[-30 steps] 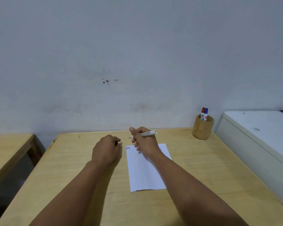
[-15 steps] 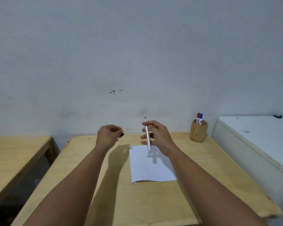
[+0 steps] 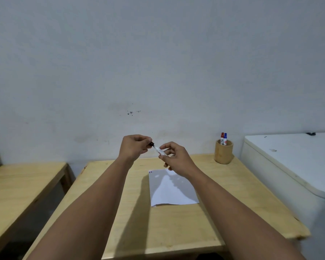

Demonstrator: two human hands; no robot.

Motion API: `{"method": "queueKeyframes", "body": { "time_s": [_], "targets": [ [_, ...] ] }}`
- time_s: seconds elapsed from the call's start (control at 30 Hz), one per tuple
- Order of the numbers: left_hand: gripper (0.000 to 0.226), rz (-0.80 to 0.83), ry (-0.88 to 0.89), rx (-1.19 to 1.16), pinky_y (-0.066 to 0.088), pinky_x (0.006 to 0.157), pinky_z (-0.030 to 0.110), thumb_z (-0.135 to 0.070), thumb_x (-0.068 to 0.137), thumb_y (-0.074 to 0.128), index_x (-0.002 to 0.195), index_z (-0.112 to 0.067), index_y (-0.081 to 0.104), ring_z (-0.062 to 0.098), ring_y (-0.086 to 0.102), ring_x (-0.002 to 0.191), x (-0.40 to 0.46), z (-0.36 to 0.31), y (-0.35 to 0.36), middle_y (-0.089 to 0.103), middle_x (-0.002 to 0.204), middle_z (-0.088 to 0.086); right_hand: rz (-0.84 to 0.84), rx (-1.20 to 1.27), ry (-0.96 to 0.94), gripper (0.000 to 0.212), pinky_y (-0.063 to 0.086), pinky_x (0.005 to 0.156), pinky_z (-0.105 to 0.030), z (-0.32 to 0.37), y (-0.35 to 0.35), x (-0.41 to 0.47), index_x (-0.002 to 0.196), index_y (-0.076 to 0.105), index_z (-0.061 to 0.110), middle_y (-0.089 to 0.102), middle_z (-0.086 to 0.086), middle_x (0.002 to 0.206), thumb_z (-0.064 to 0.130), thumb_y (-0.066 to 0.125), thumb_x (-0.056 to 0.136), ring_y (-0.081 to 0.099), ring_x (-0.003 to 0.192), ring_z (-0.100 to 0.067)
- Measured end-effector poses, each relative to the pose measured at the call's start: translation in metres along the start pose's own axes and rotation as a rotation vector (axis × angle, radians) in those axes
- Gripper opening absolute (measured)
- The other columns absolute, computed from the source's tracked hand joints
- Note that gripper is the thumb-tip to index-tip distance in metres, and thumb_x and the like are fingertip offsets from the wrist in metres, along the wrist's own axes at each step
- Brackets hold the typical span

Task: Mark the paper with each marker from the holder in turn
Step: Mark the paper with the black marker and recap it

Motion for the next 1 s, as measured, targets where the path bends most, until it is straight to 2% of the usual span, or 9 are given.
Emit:
{"method": "queueKeyframes", "body": {
  "time_s": [0.23,0.33,0.43,0.5,0.6,0.7,0.8,0.9,1.0],
  "targets": [
    [0.008,0.037,0.044,0.108,0.061,0.081,0.035,-0.011,0.091,0.076,0.089,-0.004,0.08,0.015,0.076,0.077,0.003,-0.006,0.034,0.079,0.083,0.009,-0.059,0.013,0.009,0.019,0.053,0.058,-0.028,-0.003,-0.02,0.0,0.108,0.069,0.025,0.073,0.002,0.093,0.011,0.074,0.096,0.069,0.058,-0.011],
    [0.008,0.004,0.022,0.078,0.063,0.08,0.036,-0.01,0.091,0.075,0.086,-0.005,0.079,0.018,0.076,0.077,0.003,0.003,0.055,0.079,0.082,0.011,-0.141,0.029,0.004,0.02,0.05,0.055,-0.023,-0.015,-0.036,-0.001,0.099,0.069,0.029,0.074,-0.001,0.094,0.011,0.075,0.095,0.069,0.058,-0.012],
    [0.008,0.039,-0.021,0.057,0.064,0.084,0.041,-0.008,0.091,0.073,0.087,-0.003,0.079,0.026,0.079,0.086,0.005,0.015,0.088,0.079,0.086,0.015,-0.218,0.063,0.004,0.015,0.048,0.052,-0.014,-0.035,-0.058,-0.005,0.098,0.072,0.021,0.073,-0.001,0.094,0.007,0.075,0.095,0.067,0.065,-0.013],
    [0.01,0.119,-0.062,0.029,0.062,0.088,0.045,-0.007,0.094,0.07,0.096,-0.002,0.078,0.028,0.078,0.093,0.01,0.019,0.119,0.079,0.097,0.018,-0.263,0.076,0.031,0.014,0.051,0.055,-0.017,-0.053,-0.078,-0.005,0.101,0.072,0.017,0.074,-0.002,0.094,0.005,0.076,0.095,0.068,0.068,-0.012],
    [0.029,0.275,-0.054,0.061,0.06,0.093,0.047,-0.01,0.1,0.06,0.127,-0.006,0.069,0.022,0.076,0.096,0.021,0.011,0.172,0.076,0.114,0.013,-0.337,0.05,0.075,0.02,0.057,0.069,-0.031,-0.07,-0.124,0.008,0.109,0.072,0.021,0.076,-0.001,0.087,0.008,0.077,0.095,0.071,0.065,-0.015],
    [0.054,0.305,0.028,0.168,0.057,0.095,0.049,-0.014,0.099,0.061,0.151,-0.02,0.048,0.024,0.069,0.097,0.044,0.01,0.216,0.073,0.115,0.006,-0.484,-0.039,0.071,0.019,0.053,0.073,-0.024,-0.071,-0.188,0.028,0.113,0.075,0.022,0.075,0.003,0.085,0.014,0.078,0.095,0.069,0.073,-0.012],
    [0.073,0.296,0.029,0.283,0.055,0.099,0.045,-0.023,0.092,0.072,0.157,-0.023,0.039,0.023,0.066,0.11,0.064,0.027,0.254,0.067,0.127,0.004,-0.643,-0.047,0.029,0.01,0.054,0.071,-0.021,-0.068,-0.25,0.043,0.106,0.077,0.021,0.077,0.01,0.086,0.018,0.077,0.096,0.072,0.077,-0.008],
    [0.09,0.333,0.011,0.366,0.049,0.096,0.034,-0.03,0.085,0.082,0.16,-0.022,0.032,0.025,0.06,0.125,0.075,0.051,0.295,0.057,0.143,0.008,-0.714,-0.047,0.004,0.012,0.063,0.078,-0.03,-0.072,-0.286,0.062,0.108,0.074,0.017,0.081,0.002,0.092,0.019,0.077,0.096,0.079,0.083,-0.016],
    [0.105,0.355,0.007,0.405,0.045,0.097,0.031,-0.036,0.077,0.089,0.161,-0.02,0.029,0.025,0.053,0.136,0.088,0.076,0.328,0.052,0.151,0.01,-0.728,-0.035,-0.011,0.012,0.066,0.08,-0.038,-0.085,-0.3,0.078,0.103,0.07,0.021,0.081,-0.001,0.092,0.02,0.078,0.095,0.08,0.085,-0.021]
  ]
}}
Point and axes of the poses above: each hand's wrist, its own x-axis towards the middle knuckle, its own y-axis out of the palm, z = x × y, the point moved 10 cm from there along x, towards the middle knuckle
